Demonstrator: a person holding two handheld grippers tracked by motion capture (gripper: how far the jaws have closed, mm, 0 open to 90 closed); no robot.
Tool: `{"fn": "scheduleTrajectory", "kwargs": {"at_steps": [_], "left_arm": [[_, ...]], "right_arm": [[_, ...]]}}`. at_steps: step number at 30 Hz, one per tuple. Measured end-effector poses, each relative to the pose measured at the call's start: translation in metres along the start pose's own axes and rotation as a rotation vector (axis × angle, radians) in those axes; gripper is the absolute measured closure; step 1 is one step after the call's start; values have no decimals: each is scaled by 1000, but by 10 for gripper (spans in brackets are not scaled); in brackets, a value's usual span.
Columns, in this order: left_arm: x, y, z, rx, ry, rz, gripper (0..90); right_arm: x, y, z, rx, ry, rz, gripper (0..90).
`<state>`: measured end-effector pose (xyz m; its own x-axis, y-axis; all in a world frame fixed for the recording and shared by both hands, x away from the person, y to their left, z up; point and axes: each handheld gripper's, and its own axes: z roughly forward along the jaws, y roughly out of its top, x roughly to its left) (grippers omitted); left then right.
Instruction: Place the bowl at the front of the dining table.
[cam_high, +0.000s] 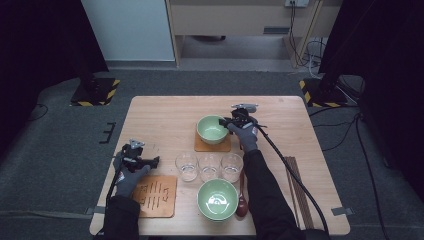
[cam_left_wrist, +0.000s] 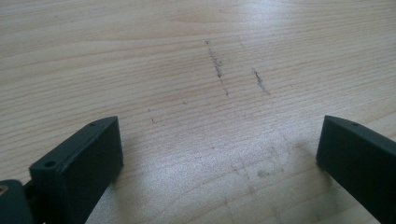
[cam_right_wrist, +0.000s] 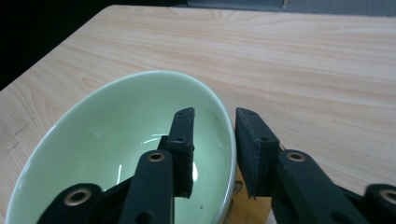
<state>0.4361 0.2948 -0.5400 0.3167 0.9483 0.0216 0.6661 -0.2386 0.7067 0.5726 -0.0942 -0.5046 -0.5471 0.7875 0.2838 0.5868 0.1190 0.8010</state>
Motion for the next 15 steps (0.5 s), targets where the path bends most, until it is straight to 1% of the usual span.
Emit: {"fn": "scheduleTrajectory", "kwargs": {"at_steps": [3,9,15], "left_arm": [[0,0,0,0,0,0,0],[0,0,0,0,0,0,0],[0,0,0,0,0,0,0]], "right_arm": [[2,2,-5,-13,-15,-25,631],[6,7,-15,-45,-15,-48,609],[6,11,-29,-63,-25,-70,605]]}}
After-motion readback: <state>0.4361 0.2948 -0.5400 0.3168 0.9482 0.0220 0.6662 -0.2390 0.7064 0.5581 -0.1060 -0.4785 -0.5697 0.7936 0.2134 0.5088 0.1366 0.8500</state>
